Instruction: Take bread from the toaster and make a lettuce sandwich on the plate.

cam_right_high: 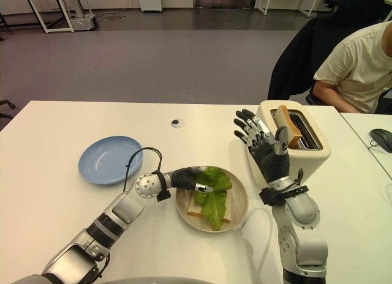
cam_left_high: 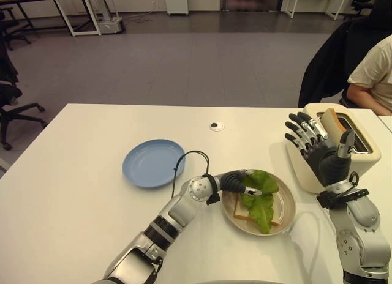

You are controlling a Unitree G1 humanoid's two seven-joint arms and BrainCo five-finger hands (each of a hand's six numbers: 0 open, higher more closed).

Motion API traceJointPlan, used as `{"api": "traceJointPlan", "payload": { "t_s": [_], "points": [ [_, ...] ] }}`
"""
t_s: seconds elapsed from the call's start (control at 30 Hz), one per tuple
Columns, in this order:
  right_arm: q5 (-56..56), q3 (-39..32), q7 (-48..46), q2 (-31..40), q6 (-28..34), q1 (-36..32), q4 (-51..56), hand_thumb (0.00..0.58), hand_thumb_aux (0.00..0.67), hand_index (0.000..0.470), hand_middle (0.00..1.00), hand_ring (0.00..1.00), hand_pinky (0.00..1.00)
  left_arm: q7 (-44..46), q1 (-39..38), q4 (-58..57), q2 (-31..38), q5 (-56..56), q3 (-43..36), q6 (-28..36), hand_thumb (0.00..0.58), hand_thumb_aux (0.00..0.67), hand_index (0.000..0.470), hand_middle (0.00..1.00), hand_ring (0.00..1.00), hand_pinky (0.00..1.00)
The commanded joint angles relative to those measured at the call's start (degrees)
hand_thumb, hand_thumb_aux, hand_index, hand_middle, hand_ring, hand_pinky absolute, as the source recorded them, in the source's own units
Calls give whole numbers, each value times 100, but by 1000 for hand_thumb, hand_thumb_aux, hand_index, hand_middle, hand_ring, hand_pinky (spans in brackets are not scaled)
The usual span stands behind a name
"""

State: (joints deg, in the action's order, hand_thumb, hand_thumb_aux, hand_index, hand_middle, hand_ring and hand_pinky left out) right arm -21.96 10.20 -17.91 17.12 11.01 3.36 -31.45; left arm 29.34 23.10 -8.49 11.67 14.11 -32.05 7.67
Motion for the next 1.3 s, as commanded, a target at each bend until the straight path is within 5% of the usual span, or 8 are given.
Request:
{"api": "traceJointPlan", "payload": {
  "t_s": [0.03,0.3,0.67,0.73,0.87,0.9,1.03,1.3],
  "points": [
    [910,169,309,465,-70,-298,-349,0,0,0,0,0,0,-88,165,281,175,233,200,-92,0,0,0,0,0,0],
    [3627,771,1069,1913,-330,-525,828,0,0,0,0,0,0,-275,-141,1875,647,413,1053,214,0,0,0,0,0,0],
    [4719,306,1569,2284,-945,-394,2973,5,3,2,0,0,0,-415,-1615,3389,857,42,2001,711,0,0,0,0,0,0],
    [4728,165,1582,2229,-1005,-451,3050,175,110,77,0,0,0,-452,-1851,3478,892,-4,2159,720,0,0,0,0,0,0],
    [4828,-106,1583,2131,-987,-629,2839,328,229,160,0,0,0,-554,-2026,3454,942,78,2212,655,0,0,0,0,0,0],
    [4862,-134,1596,2136,-975,-669,2825,454,357,251,0,0,0,-577,-2033,3453,945,86,2204,649,0,0,0,0,0,0],
    [4945,-173,1658,2205,-994,-809,2983,576,615,431,0,0,0,-668,-2088,3502,931,135,2148,659,0,0,0,0,0,0],
    [4877,-46,1747,2273,-1098,-1141,2952,580,670,470,0,0,0,-833,-2103,3448,864,225,2003,619,0,0,0,0,0,0]
  ]
}}
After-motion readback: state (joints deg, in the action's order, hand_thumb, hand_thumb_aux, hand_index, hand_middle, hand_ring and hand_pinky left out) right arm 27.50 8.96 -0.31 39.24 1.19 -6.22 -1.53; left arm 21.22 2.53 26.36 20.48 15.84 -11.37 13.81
